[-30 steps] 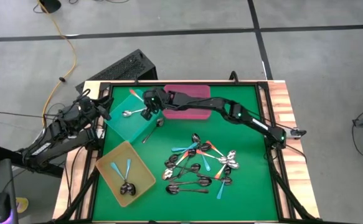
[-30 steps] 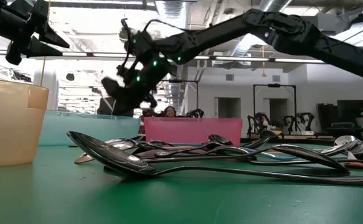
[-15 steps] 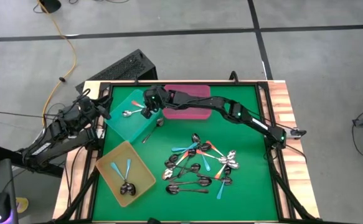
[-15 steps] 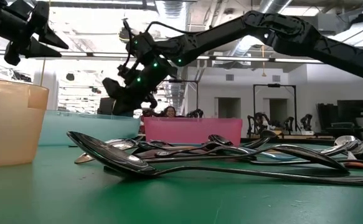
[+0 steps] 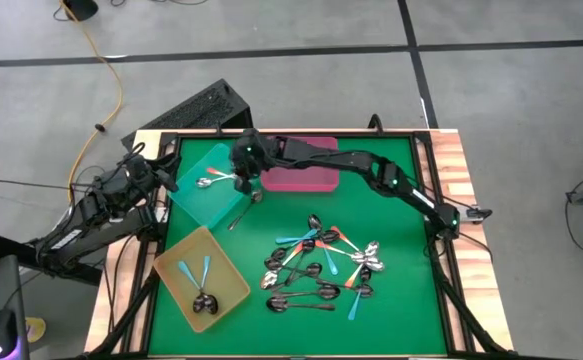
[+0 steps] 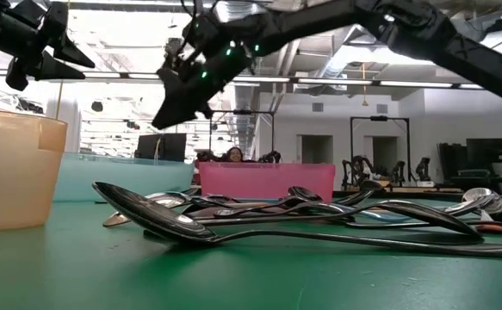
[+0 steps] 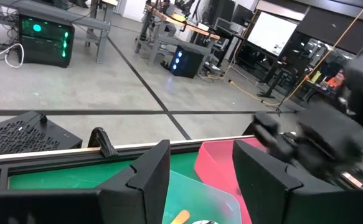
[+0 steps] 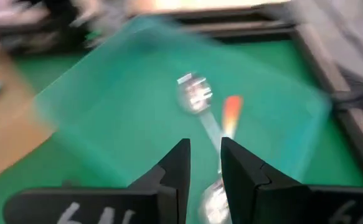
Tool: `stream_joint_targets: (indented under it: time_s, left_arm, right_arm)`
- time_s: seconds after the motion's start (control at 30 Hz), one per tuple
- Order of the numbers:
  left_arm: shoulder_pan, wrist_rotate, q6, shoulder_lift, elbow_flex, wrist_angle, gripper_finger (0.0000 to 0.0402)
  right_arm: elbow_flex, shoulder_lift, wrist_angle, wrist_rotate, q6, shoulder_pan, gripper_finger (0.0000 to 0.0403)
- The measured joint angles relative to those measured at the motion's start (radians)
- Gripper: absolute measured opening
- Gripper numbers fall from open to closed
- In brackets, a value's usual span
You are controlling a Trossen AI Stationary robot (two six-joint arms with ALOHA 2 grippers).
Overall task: Sort silverware by color (type)
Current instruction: Put the black spoon into the pink bin
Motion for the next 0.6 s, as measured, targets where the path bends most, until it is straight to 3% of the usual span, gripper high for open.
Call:
stream_joint_targets:
  time_s: [0.17, 0.3, 0.43, 0.6]
  left_arm:
    - [0.000, 0.000, 0.000, 0.000, 0.000, 0.000, 0.0158]
    - [0.000, 0.003, 0.000, 0.000, 0.000, 0.000, 0.0158]
    - [0.000, 0.006, 0.000, 0.000, 0.000, 0.000, 0.0158]
    - [0.000, 0.006, 0.000, 0.000, 0.000, 0.000, 0.0158]
  right_arm:
    - [-0.003, -0.006, -0.232, -0.010, -0.171, 0.047, 0.0099]
    - [-0.002, 0.002, -0.394, 0.069, -0.346, 0.081, 0.0099]
    - [-0.006, 0.024, -0.432, 0.173, -0.375, 0.100, 0.0099]
    - [-0.001, 0.015, -0.422, 0.191, -0.423, 0.104, 0.0103]
